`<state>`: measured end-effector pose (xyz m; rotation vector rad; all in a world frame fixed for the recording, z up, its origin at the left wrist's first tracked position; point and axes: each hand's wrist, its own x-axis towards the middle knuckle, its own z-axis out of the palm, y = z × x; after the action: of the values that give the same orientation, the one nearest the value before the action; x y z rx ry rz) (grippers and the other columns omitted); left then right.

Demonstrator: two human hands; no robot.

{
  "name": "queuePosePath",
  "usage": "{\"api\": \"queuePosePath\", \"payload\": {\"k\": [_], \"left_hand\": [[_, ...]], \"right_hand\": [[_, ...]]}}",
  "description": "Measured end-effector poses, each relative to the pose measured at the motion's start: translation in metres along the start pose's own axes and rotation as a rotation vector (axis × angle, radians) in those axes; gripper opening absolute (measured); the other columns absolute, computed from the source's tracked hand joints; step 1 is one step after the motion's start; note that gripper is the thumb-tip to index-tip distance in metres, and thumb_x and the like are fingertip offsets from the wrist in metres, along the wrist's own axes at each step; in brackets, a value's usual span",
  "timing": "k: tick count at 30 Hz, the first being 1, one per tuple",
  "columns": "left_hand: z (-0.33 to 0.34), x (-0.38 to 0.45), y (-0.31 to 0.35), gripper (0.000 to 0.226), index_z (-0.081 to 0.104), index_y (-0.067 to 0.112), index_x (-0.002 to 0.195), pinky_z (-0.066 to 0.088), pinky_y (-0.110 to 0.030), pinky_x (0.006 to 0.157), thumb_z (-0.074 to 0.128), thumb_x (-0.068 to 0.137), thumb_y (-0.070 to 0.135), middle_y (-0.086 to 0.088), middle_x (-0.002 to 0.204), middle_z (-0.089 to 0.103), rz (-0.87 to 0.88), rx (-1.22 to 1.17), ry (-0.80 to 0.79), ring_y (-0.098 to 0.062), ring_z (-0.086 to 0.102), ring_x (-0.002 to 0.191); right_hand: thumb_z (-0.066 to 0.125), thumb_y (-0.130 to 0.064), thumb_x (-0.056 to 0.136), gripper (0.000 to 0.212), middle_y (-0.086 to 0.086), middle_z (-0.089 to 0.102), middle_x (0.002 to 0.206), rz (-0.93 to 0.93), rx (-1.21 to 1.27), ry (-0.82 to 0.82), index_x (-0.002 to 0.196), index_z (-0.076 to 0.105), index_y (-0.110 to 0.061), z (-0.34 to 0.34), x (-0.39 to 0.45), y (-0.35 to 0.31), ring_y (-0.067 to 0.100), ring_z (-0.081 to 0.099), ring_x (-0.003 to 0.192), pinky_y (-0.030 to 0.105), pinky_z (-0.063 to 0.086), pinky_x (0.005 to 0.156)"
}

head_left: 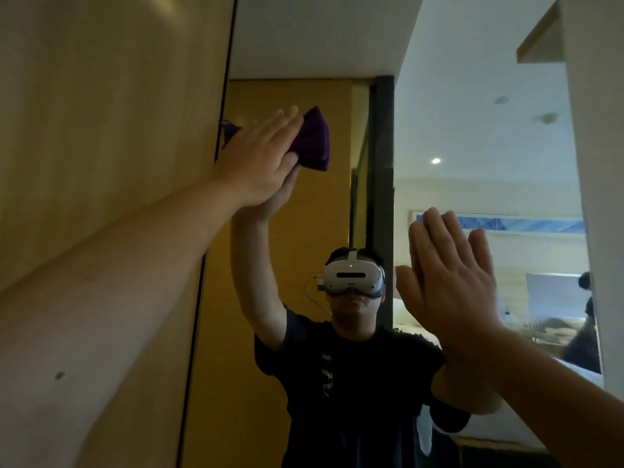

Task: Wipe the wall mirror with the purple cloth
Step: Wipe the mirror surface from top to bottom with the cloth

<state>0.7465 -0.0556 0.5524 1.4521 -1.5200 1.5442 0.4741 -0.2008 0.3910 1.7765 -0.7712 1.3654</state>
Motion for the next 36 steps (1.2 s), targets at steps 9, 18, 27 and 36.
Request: {"api": "queuePosePath", "payload": {"k": [9, 18, 27, 36], "left_hand": [[0.032, -0.146, 0.03, 0.056, 0.032, 0.01, 0.152, 0.023, -0.044, 0.12, 0.027, 0.104, 0.036, -0.006, 0.16, 0.03, 0.047, 0.006, 0.071, -0.022, 0.027, 0.148], [0.062, -0.276, 0.071, 0.049, 0.047, 0.009, 0.144, 0.036, -0.05, 0.113, 0.049, 0.1, 0.032, -0.006, 0.155, 0.041, 0.069, -0.013, 0.13, -0.023, 0.036, 0.145], [0.049, -0.246, 0.072, 0.039, 0.056, 0.006, 0.131, 0.05, -0.047, 0.089, 0.047, 0.103, 0.031, -0.012, 0.129, 0.063, 0.064, -0.03, 0.241, -0.027, 0.059, 0.111], [-0.012, 0.02, 0.084, 0.045, 0.044, 0.011, 0.145, 0.032, -0.038, 0.11, 0.035, 0.103, 0.022, -0.008, 0.143, 0.051, -0.073, -0.091, 0.243, -0.028, 0.045, 0.131]], "right_hand": [[0.019, -0.056, 0.098, 0.072, 0.012, 0.018, 0.165, 0.012, 0.009, -0.033, 0.156, 0.028, -0.013, -0.004, 0.0, -0.002, 0.029, 0.006, 0.154, 0.058, 0.008, 0.123], [0.025, -0.056, 0.097, 0.07, 0.013, 0.022, 0.164, 0.006, 0.093, -0.034, 0.153, 0.032, -0.014, -0.011, 0.0, 0.0, 0.03, 0.009, 0.154, 0.058, 0.011, 0.122], [0.014, -0.058, 0.097, 0.073, 0.015, 0.014, 0.165, 0.108, 0.023, -0.063, 0.154, 0.025, -0.014, -0.02, -0.006, 0.035, 0.034, 0.006, 0.153, 0.06, 0.009, 0.121], [0.014, -0.057, 0.099, 0.071, 0.013, 0.012, 0.166, 0.096, 0.022, -0.045, 0.156, 0.024, -0.016, -0.012, -0.007, 0.04, 0.031, 0.004, 0.154, 0.056, 0.007, 0.123]]}}
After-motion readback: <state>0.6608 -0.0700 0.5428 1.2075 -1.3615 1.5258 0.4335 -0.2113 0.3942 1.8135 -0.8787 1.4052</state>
